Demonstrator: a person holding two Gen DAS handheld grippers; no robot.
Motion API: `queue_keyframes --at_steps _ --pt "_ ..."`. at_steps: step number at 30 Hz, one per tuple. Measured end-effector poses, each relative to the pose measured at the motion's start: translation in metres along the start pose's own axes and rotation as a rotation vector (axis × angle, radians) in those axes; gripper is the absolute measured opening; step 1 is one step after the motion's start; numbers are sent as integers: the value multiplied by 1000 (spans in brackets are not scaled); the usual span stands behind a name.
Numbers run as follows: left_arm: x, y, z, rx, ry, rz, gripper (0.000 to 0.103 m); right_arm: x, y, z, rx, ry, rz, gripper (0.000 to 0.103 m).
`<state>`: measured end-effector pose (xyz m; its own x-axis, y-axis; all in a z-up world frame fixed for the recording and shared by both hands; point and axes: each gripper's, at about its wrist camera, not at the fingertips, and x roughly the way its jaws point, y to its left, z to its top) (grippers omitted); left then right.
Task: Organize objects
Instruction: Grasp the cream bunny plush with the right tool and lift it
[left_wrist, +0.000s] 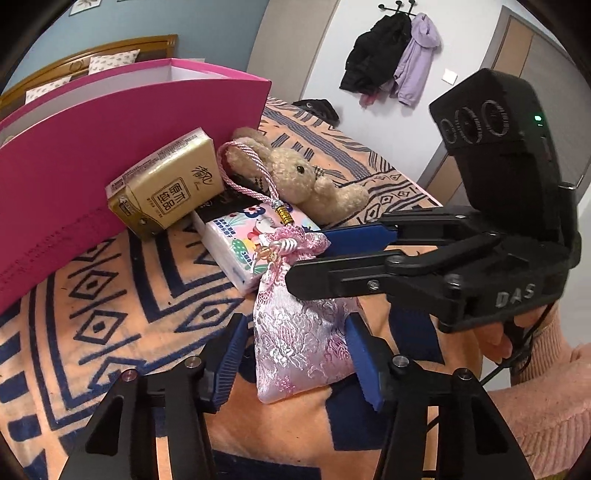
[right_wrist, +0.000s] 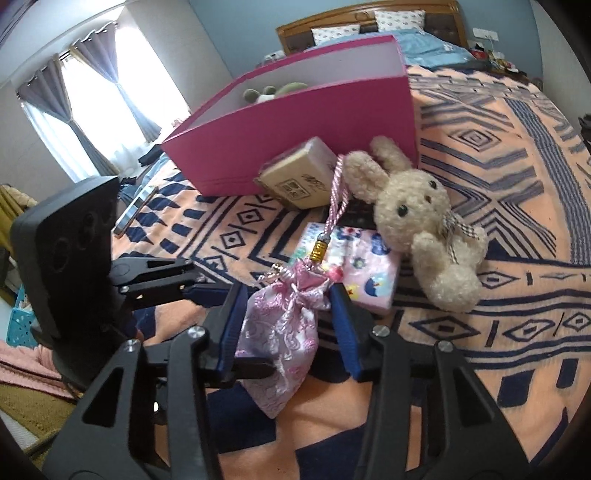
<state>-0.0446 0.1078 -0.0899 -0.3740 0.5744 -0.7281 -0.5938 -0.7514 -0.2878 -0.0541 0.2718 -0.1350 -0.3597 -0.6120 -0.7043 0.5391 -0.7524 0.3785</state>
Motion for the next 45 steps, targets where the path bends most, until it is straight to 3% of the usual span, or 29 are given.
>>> queue_keyframes --at_steps 8,16,19,24,27,30,33,41,45 --pt "-3 2 -1 -3 1 6 56 -13 -11 2 35 -46 -12 49" --pt "-12 6 -1 -20 -5 46 53 -38 -38 24 46 -148 -138 49" --pt "-12 6 2 -13 -6 70 53 -30 -51 38 32 -127 -167 49" --pt "-14 10 0 -11 -2 81 54 -7 -63 58 -7 -52 -75 50" --pt "-19 15 1 -8 -3 89 54 7 -62 64 -49 -5 -50 59" --pt "-23 17 2 -1 -9 105 54 18 -61 66 -87 35 -30 59" --pt "-28 19 8 -9 -24 117 54 20 -59 64 -111 51 -47 50" --pt "-45 17 26 1 -87 49 55 -26 -51 51 -34 -78 -57 50" --pt "-34 -4 38 40 -91 -52 57 -43 -34 49 6 -139 -18 50"
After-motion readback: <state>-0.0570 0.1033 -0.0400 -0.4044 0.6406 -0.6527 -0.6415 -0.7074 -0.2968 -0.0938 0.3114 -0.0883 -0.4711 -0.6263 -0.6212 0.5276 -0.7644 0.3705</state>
